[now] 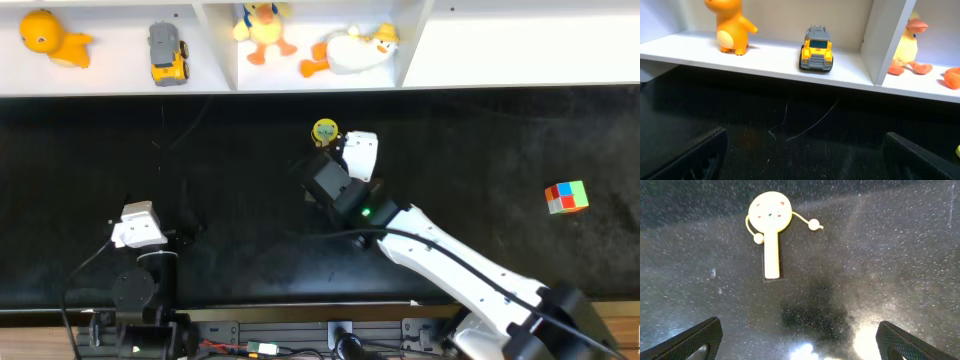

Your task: Store Toys

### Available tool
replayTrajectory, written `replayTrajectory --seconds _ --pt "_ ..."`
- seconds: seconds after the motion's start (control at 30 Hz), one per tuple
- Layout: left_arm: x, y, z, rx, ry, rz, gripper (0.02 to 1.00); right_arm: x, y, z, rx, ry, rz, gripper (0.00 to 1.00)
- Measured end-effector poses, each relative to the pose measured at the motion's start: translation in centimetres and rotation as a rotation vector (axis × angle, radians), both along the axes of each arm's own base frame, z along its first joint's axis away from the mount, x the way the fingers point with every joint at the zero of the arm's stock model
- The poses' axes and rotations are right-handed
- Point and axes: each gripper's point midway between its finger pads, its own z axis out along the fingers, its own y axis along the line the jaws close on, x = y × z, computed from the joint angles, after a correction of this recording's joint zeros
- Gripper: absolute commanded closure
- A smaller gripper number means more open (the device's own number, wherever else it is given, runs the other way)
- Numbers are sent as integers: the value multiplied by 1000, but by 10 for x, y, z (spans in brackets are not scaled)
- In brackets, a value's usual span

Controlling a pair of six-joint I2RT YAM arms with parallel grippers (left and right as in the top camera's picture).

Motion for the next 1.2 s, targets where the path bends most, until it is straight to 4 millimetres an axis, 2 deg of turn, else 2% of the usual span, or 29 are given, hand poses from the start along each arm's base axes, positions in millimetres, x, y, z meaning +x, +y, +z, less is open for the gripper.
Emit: replayTrajectory --seconds 0.17,0.37,0.53,0.77,1.2 --pt "0 0 0 0 0 0 23 4 1 -14 -18 52 22 3" --pt "0 0 0 0 0 0 20 19 2 -18 -24 65 36 3" --pt "0 0 0 0 0 0 20 32 15 -22 -4 53 96 3" --pt "0 0 0 0 0 0 20 37 22 -38 -40 96 167 3" --pt "0 0 0 0 0 0 20 59 41 -50 -81 111 250 1"
